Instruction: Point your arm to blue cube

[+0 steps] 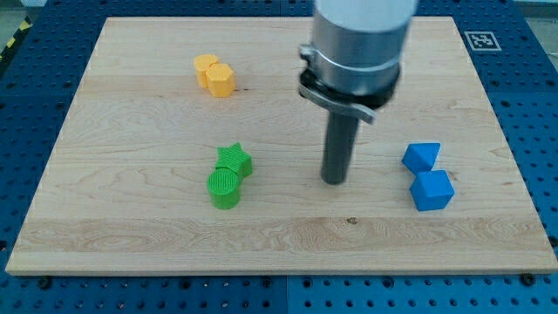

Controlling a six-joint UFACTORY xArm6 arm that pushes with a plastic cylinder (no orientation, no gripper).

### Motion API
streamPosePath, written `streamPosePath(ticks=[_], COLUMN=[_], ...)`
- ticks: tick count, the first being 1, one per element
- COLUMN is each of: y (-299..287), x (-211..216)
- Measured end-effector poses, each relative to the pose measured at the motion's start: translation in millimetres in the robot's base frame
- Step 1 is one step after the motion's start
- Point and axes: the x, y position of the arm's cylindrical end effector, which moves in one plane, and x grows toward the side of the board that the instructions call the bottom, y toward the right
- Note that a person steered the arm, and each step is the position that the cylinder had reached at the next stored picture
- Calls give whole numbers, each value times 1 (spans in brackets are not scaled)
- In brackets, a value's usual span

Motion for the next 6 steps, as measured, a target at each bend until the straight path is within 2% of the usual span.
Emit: streamPosePath(ticks=[1,2,3,6], y=[28,72,126,134], x=[45,72,72,42])
